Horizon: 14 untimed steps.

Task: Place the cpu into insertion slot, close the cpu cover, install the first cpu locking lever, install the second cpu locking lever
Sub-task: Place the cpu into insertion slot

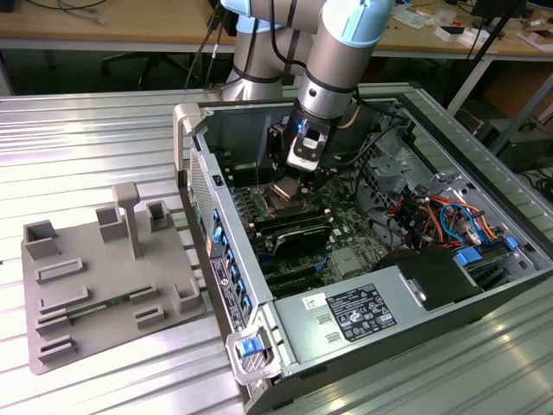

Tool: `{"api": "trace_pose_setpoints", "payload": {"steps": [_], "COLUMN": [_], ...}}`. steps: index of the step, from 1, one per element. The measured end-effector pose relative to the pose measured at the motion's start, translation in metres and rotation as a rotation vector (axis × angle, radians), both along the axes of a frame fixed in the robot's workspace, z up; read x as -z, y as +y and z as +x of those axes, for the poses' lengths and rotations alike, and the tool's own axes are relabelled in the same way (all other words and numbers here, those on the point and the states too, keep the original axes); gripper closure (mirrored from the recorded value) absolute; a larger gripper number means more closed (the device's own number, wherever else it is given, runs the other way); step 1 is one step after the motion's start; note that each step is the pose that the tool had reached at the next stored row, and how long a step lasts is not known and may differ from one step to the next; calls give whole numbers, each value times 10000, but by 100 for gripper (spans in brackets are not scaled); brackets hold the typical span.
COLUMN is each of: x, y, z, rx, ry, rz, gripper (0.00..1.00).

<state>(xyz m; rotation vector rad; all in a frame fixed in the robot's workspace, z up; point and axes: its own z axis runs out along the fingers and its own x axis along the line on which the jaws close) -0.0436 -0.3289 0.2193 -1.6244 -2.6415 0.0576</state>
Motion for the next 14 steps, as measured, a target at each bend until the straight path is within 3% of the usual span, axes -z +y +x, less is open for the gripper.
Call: {"api": "trace_pose_setpoints", "payload": {"steps": [14], "x": [12], "y": [0], "z": [0], "rx": [548], "ry": [1], "rz": [0], "gripper": [45]}}
